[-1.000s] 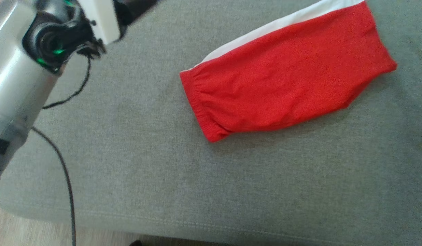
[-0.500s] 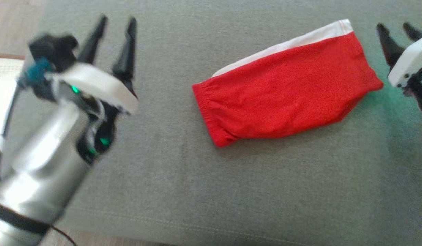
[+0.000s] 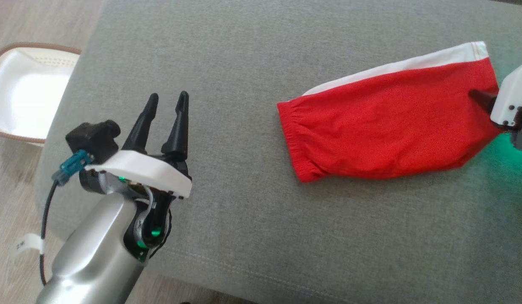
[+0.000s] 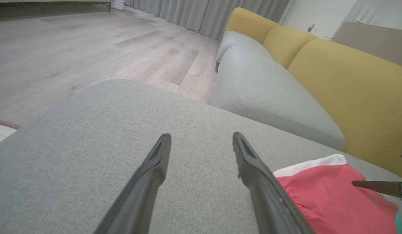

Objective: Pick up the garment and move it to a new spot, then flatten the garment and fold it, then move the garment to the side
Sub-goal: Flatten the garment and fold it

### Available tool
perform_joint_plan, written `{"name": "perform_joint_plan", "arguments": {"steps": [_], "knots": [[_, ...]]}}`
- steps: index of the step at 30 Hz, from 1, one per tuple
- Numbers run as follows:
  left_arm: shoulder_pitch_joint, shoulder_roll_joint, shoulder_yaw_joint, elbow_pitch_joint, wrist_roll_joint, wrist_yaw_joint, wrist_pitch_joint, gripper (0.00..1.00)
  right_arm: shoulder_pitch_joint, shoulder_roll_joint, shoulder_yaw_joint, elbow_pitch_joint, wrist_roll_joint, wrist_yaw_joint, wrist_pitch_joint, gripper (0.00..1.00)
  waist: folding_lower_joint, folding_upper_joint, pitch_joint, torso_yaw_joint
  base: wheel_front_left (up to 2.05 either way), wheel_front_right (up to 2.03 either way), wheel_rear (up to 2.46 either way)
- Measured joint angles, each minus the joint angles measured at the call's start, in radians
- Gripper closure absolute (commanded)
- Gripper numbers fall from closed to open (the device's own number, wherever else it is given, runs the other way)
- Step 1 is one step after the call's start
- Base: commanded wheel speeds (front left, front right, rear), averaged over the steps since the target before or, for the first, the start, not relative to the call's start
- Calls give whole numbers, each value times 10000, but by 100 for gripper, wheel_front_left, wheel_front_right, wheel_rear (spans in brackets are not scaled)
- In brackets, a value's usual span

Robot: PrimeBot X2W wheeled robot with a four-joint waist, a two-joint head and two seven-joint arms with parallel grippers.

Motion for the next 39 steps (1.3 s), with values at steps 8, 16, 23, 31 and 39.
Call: {"name": "perform_joint_plan", "arguments": {"steps": [8, 16, 23, 31, 39], "knots": [[473, -518, 433, 211, 449, -341, 0, 0, -74, 207, -90, 132, 823, 0, 1231, 10, 0, 0, -97, 230, 0, 0, 0], [780, -736, 1127, 144, 1891, -339, 0, 0, 328, 408, -29, -8, 830, 0, -165, 100, 0, 0, -255, -111, 0, 0, 0], [1637, -957, 1916, -73, 2905, -347, 0, 0, 430, 412, -98, -405, 1179, 0, -1310, 100, 0, 0, -622, -836, 0, 0, 0], [2255, -1225, 2297, -113, 3486, -497, 0, 0, 1575, 422, -278, -629, 1712, 0, -2568, 100, 0, 0, -1139, -1938, 0, 0, 0], [2432, -1427, 2414, 109, 3753, -696, 0, 0, 1610, 257, -79, -1204, 1760, 0, -3348, 100, 0, 0, -1514, -2208, 0, 0, 0]]}}
